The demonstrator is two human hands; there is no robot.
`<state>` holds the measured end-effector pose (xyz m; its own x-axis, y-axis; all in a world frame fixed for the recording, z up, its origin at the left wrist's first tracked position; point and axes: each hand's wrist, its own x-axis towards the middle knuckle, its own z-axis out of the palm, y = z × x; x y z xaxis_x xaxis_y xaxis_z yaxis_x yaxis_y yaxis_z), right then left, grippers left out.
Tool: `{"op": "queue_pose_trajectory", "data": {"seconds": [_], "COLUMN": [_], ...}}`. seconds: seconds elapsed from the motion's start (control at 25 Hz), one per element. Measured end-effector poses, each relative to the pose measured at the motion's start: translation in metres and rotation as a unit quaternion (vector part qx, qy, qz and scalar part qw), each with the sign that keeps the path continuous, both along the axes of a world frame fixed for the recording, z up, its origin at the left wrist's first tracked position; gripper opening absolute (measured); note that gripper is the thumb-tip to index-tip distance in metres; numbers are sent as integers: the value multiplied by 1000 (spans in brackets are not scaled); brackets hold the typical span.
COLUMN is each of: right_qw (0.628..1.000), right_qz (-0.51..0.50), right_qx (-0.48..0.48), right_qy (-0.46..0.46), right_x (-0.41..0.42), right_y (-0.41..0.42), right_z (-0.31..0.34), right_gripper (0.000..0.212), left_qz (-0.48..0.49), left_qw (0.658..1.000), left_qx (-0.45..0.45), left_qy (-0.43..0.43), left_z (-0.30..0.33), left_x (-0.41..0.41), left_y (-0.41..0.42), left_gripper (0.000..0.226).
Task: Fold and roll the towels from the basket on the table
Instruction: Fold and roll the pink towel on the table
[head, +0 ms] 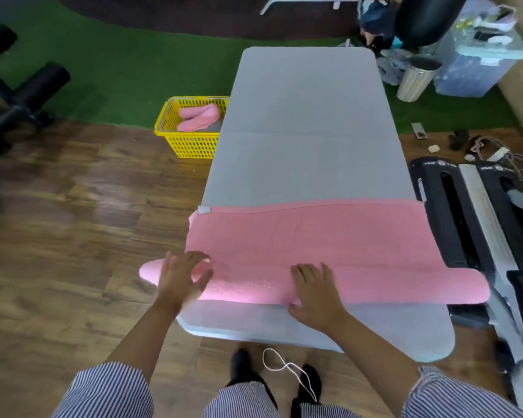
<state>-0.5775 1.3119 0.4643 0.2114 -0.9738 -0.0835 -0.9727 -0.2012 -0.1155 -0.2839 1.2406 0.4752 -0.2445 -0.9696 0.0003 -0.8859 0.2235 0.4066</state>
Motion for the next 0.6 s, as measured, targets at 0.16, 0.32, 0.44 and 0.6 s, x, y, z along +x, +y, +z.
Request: {"op": "queue_pose_trajectory", "data": {"seconds": [0.16, 0.32, 0.44, 0.6], "right_qw": [998, 991, 987, 984], "right_qz": [31, 75, 82, 69], "right_qx": [15, 85, 124, 147], "right_qy": [-47, -68, -66, -70], "right_x": [78, 145, 169, 177], "right_y": [-26, -52, -66, -70], "right_z": [1, 1, 6, 15], "right_gripper": [71, 61, 70, 63], "left_qz": [253, 323, 272, 264], "left_qw": [948, 815, 766, 775], "left_qx": [190, 461, 561, 556], "left_qy": [-18, 138, 156, 142], "left_z": [7, 1, 4, 8], "left_x": [39, 59, 57, 60], "left_y": [-40, -69, -77, -79], "left_gripper": [32, 39, 31, 17]}}
